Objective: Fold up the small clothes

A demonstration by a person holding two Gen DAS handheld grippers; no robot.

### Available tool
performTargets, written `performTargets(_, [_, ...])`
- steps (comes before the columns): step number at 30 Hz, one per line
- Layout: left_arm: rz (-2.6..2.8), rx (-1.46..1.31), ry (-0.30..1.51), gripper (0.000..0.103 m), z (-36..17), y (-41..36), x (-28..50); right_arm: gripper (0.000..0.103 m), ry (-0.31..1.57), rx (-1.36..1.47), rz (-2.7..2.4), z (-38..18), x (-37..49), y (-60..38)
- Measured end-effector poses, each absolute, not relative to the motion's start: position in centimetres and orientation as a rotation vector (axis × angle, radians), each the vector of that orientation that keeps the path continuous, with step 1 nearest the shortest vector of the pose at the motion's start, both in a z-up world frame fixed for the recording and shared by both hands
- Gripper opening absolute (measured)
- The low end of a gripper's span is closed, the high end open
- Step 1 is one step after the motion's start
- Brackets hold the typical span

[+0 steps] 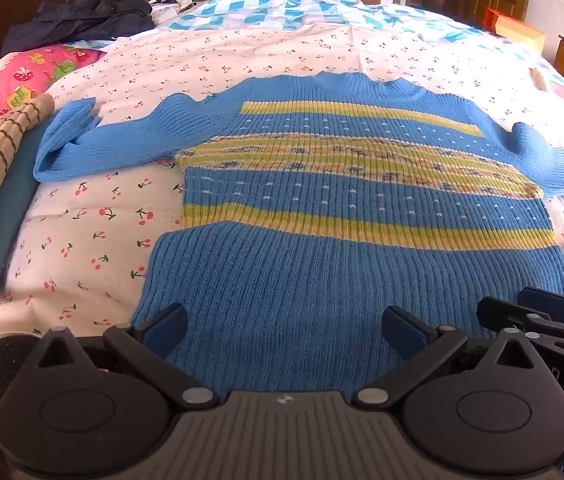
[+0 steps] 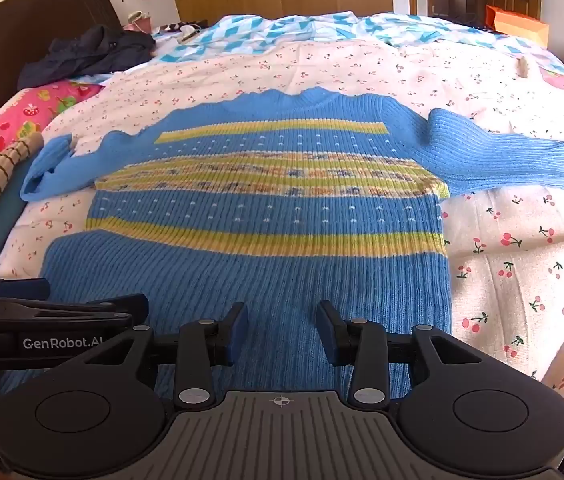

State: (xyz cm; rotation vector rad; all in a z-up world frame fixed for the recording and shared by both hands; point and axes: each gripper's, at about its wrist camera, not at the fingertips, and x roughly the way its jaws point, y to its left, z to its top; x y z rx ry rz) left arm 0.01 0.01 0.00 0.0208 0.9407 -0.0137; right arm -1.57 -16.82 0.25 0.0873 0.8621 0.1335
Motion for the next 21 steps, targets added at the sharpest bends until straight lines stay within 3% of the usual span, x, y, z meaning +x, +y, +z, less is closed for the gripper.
performTargets(21, [-0.030, 0.000, 1.037, 0.103, -1.8, -0.3, 0.5, 0.041, 0.872, 0.068, 0.128, -0.4, -1.8, -16.8])
